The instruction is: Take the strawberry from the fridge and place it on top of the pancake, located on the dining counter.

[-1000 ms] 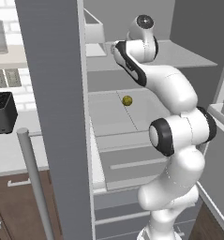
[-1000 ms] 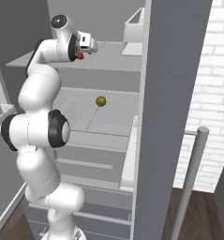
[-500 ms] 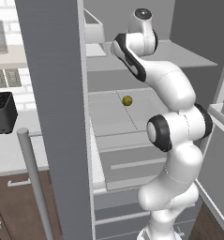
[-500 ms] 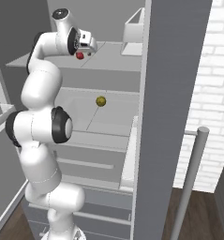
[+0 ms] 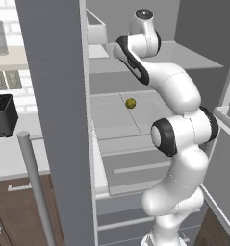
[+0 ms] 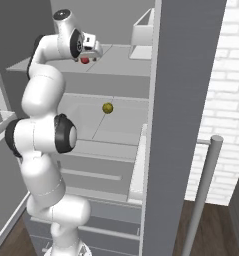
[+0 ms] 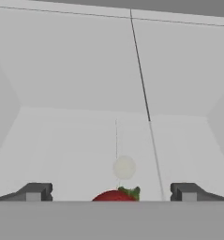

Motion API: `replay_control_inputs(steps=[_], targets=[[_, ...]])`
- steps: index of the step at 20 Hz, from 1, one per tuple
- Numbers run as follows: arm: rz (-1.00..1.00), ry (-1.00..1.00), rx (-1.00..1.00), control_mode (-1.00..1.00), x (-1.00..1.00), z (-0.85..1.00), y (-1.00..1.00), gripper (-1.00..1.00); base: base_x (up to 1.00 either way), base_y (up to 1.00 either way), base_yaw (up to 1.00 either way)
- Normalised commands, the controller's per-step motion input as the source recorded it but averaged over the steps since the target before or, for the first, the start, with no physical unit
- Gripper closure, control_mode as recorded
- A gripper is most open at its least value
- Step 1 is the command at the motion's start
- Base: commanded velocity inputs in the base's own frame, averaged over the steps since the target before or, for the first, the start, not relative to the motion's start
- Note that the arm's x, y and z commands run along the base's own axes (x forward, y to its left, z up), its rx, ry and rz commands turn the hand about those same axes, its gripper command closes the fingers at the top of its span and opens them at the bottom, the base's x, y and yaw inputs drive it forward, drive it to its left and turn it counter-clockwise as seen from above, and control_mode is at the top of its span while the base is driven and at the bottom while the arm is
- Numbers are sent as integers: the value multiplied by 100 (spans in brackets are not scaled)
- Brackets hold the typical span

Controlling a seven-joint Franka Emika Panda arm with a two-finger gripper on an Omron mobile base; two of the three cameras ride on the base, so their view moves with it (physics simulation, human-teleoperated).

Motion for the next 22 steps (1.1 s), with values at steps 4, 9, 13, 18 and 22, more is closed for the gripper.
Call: replay_control_inputs(steps=[4,9,13,18,22], targets=[[0,0,0,-100,0,-35,0,-100,0,0,0],[0,0,0,-100,0,-28,0,100,0,0,0],[0,-21,2,-100,0,0,0,100,0,0,0],[0,-25,5,-100,-20,-3,0,100,0,0,0],[0,-19,8,-100,-57,-1,-1,100,0,0,0]])
